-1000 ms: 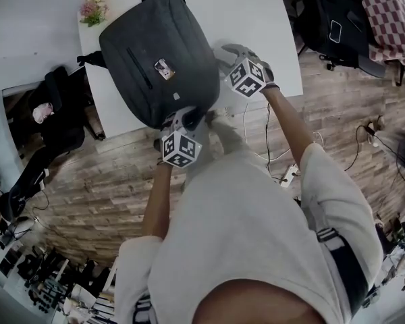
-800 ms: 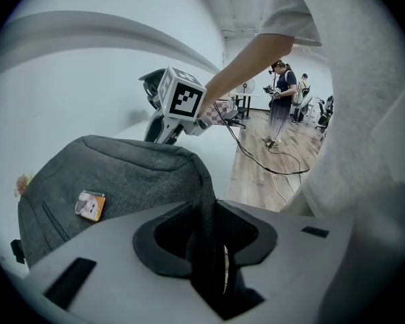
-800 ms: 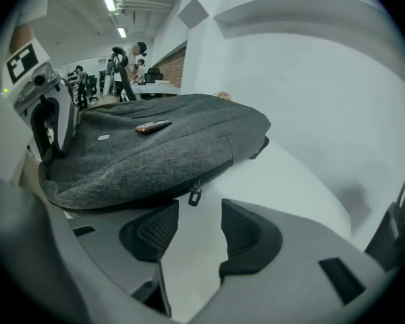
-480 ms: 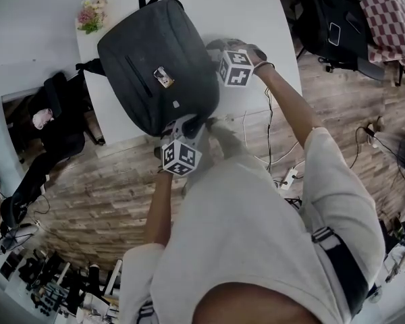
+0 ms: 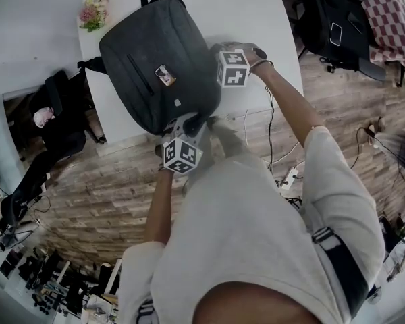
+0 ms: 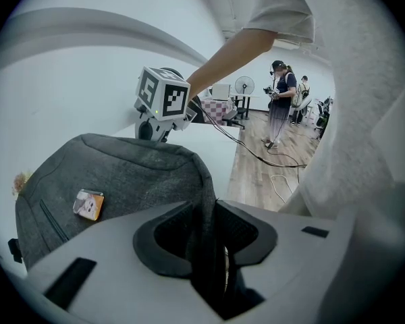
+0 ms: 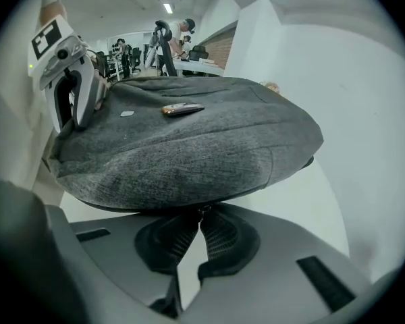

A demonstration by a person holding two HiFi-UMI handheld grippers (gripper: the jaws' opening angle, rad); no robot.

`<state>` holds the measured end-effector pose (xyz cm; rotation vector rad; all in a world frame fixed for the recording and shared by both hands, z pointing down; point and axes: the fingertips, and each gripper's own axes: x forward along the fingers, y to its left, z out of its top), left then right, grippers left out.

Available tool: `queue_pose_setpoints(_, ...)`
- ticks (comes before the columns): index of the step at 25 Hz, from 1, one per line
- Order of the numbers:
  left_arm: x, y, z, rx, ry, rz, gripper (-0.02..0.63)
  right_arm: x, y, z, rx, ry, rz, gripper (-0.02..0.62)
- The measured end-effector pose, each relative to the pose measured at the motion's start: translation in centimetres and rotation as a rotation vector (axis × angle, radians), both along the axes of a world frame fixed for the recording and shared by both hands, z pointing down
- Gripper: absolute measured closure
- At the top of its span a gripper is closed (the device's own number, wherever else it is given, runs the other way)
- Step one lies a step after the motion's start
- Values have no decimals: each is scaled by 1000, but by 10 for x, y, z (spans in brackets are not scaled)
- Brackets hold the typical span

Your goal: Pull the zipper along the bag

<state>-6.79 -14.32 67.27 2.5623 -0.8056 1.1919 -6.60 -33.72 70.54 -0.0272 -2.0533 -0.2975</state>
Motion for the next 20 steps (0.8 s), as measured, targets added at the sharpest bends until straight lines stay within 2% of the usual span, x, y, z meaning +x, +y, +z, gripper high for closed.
queue_pose_setpoints(3, -1, 0, 0, -2, 0, -15, 482, 7, 1, 1, 12, 32, 25, 575)
queue_pose_setpoints(8, 0, -1, -1, -11, 13, -39, 488, 17, 0, -4, 79, 34, 124, 575)
queue_pose_setpoints(12, -2, -4, 0, -13, 23, -52, 488, 21, 11, -2, 89, 47, 159, 575)
queue_pose_setpoints(20, 6, -14, 1, -20, 51, -75, 489, 42, 57, 3, 33, 51, 290, 575)
